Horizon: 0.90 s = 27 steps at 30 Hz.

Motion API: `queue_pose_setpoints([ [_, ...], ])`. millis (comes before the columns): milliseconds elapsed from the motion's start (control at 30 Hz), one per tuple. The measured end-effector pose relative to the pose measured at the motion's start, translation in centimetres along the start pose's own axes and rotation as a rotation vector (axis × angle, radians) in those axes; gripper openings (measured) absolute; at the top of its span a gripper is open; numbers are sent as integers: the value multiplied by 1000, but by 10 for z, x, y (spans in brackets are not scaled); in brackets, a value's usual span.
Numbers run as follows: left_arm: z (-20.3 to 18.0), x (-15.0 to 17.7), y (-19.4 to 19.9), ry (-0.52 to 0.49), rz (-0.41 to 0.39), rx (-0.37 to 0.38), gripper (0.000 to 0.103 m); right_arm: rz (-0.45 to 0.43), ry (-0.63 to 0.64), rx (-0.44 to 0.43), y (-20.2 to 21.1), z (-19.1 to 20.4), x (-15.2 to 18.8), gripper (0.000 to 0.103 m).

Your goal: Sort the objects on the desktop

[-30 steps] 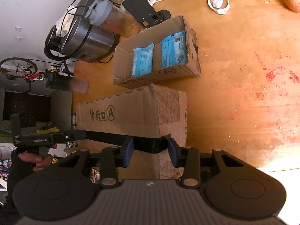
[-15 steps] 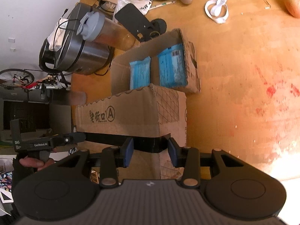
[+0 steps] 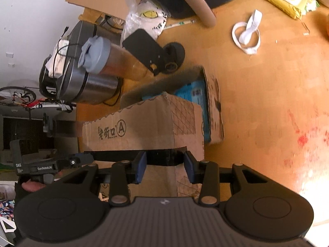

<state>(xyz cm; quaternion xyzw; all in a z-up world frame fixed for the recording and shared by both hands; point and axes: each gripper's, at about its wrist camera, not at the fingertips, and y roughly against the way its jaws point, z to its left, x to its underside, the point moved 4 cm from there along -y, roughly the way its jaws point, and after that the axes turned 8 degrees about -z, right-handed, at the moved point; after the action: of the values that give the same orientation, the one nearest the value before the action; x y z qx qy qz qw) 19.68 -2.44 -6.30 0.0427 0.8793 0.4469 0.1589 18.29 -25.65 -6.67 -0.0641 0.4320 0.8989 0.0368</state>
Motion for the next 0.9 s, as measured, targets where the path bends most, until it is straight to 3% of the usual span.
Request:
queue_pose_setpoints([
  [500, 6, -54, -15, -15, -24, -5, 56, -41, 8, 14, -17, 4, -48, 35],
  [900, 10, -65, -24, -35, -1, -10, 56, -44, -5, 29, -24, 2, -54, 35],
])
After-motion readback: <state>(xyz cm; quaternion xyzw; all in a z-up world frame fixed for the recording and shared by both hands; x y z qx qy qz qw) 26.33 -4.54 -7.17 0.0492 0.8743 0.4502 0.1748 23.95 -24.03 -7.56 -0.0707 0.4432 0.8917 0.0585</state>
